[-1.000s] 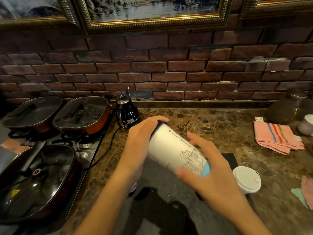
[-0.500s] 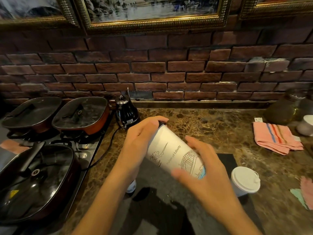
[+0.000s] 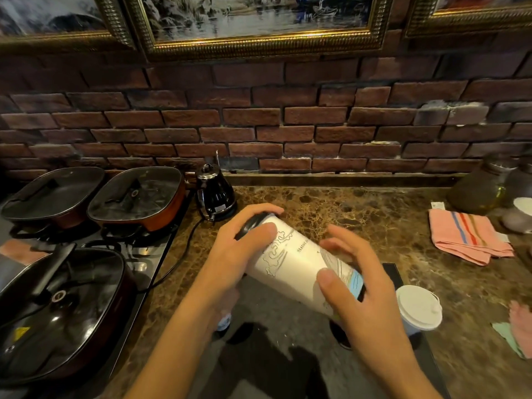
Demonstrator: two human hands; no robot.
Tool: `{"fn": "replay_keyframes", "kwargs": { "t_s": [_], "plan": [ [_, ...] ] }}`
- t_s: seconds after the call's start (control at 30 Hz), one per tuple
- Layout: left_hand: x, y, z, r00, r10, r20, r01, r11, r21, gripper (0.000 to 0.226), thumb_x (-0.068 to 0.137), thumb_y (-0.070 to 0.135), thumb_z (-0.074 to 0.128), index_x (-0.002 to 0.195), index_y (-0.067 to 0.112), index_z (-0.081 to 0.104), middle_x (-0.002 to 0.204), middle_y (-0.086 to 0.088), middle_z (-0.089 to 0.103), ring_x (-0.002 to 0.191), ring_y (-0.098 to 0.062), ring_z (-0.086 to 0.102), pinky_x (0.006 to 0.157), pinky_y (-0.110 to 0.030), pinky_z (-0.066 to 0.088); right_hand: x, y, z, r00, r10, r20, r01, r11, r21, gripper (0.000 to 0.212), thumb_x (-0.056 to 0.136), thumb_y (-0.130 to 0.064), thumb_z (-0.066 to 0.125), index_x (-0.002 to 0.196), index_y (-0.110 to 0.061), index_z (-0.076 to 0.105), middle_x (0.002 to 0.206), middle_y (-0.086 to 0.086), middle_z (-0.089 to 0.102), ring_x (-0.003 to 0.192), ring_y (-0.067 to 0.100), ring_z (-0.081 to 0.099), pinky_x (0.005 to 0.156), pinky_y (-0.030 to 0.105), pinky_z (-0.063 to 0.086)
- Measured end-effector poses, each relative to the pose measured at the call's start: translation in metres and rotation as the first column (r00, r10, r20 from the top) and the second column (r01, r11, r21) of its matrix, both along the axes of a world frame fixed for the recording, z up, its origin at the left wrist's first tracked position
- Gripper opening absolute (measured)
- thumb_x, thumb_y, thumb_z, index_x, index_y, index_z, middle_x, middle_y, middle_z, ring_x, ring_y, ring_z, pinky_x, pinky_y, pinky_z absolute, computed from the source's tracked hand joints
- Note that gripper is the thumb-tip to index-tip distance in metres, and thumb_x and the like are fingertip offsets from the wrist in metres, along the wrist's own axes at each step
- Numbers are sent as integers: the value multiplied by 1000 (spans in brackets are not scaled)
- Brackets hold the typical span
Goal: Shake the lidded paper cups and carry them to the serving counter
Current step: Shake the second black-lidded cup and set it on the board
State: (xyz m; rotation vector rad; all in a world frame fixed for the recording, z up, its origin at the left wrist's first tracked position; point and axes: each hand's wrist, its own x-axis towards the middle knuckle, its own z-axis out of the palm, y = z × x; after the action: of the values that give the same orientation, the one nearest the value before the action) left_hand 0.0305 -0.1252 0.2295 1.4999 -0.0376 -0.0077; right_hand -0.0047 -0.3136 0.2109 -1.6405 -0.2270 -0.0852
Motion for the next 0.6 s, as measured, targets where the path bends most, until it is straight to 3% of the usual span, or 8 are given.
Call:
{"fn": "replay_keyframes", "kwargs": {
  "t_s": [0.07, 0.17, 0.23, 0.3, 0.37, 0.43, 0.5, 0.6],
  "plan": [
    [-3, -6, -11, 989, 35, -142, -57, 986, -156, 44, 71, 40, 70, 110, 20, 72, 106, -14, 72, 89, -30, 69, 74, -43, 52, 3, -1, 9, 982, -4, 189, 12, 999, -44, 57, 74, -49, 63, 129, -35, 53, 126, -17, 56, 116, 1, 56, 81, 9, 49],
    [-11, -21, -25, 894, -159, -418, -84, 859, -505, 46, 84, 42, 68, 121, 15, 69, 120, -21, 69, 107, -37, 65, 96, -53, 47, 11, 0, 21, 849, 27, 528, 84, 979, -186, 39, 84, -29, 65, 117, -9, 64, 117, 7, 63, 113, 12, 60, 92, 17, 45],
    [-16, -29, -27, 891, -172, -420, -132, 787, -603, 52, 88, 50, 64, 127, 15, 66, 128, -22, 67, 113, -37, 64, 99, -55, 47, 14, 2, 27, 780, 1, 625, 170, 962, -213, 28, 85, -23, 64, 103, -1, 69, 103, 8, 67, 101, 17, 63, 86, 21, 47],
    [-18, -35, -26, 946, -36, -321, -154, 824, -545, 52, 88, 54, 60, 125, 18, 66, 126, -19, 68, 110, -36, 67, 89, -50, 53, 16, 6, 31, 819, -88, 568, 207, 967, -148, 22, 86, -24, 61, 95, -6, 69, 95, 5, 67, 93, 14, 63, 77, 23, 49],
    [-19, -39, -20, 971, 114, -209, -187, 909, -372, 48, 88, 57, 59, 119, 21, 64, 120, -14, 70, 105, -32, 69, 75, -42, 55, 16, 10, 35, 896, -204, 395, 234, 972, -28, 11, 87, -23, 60, 90, -16, 67, 90, -4, 66, 89, 11, 63, 68, 21, 50],
    [-20, -43, -24, 964, 221, -150, -254, 931, -263, 44, 86, 58, 60, 114, 24, 63, 116, -9, 70, 102, -27, 70, 63, -36, 54, 20, 13, 34, 943, -245, 227, 238, 970, 60, 7, 90, -15, 62, 87, -20, 66, 86, -8, 64, 84, 5, 61, 59, 14, 47],
    [-21, -44, -29, 956, 226, -186, -273, 916, -295, 42, 88, 53, 59, 114, 21, 62, 118, -13, 69, 103, -31, 69, 65, -38, 55, 29, 13, 29, 962, -207, 176, 210, 978, 0, 9, 92, -16, 63, 88, -22, 66, 87, -10, 64, 86, 0, 60, 61, 14, 48],
    [-23, -38, -32, 913, 15, -408, -249, 813, -526, 44, 87, 51, 57, 114, 17, 66, 115, -21, 72, 99, -38, 71, 78, -49, 57, 35, 10, 27, 971, -23, 240, 56, 990, -133, 18, 86, -32, 64, 103, -27, 70, 101, -14, 66, 104, 4, 62, 79, 18, 52]
  ]
}}
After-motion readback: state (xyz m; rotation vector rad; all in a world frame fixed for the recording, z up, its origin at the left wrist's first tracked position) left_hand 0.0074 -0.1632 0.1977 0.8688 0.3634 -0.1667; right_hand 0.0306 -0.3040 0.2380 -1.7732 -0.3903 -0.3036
